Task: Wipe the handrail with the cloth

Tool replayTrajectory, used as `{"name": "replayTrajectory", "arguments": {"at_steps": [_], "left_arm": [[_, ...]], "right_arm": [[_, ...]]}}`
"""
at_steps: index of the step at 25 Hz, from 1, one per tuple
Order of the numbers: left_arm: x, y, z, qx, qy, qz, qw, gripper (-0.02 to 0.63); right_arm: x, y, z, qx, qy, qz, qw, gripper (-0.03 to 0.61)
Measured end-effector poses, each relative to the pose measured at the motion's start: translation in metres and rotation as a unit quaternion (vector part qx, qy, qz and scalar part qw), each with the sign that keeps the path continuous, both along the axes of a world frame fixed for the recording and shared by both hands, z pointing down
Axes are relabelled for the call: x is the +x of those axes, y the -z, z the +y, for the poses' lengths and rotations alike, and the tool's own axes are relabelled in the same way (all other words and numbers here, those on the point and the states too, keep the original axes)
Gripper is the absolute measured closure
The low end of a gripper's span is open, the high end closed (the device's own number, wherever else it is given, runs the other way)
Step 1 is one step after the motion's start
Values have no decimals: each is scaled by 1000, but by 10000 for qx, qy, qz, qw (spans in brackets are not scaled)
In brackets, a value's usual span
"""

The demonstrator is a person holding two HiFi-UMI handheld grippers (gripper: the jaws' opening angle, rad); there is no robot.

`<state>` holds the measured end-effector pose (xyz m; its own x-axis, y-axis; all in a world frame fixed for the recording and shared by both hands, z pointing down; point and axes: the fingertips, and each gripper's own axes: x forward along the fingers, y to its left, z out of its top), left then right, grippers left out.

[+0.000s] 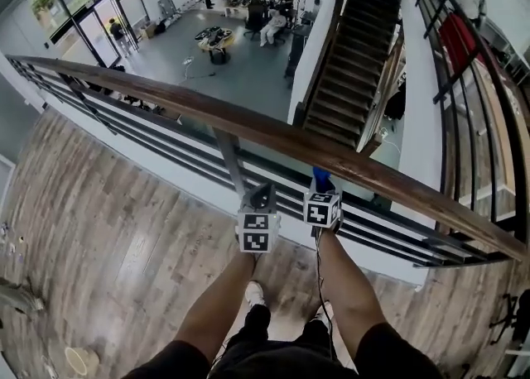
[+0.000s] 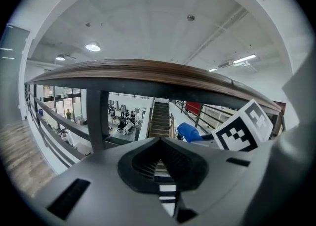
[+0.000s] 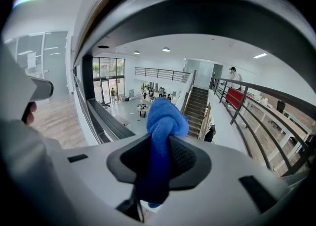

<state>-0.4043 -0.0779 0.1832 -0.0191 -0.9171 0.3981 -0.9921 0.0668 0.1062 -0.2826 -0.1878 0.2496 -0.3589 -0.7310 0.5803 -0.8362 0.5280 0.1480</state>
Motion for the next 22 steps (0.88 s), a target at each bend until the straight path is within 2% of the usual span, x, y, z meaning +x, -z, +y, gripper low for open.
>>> {"name": "replayTrajectory", "arguments": {"at_steps": [13,22], "left_arm": [[166,-2,-32,-148,-842,75,9963,610],[296,2,-53,-243,-1342,15,9907,609]], "right_arm": [[178,2,-3,-5,-529,62,9986,474],[317,4,-9,6,-965,-19,9953,474]]}}
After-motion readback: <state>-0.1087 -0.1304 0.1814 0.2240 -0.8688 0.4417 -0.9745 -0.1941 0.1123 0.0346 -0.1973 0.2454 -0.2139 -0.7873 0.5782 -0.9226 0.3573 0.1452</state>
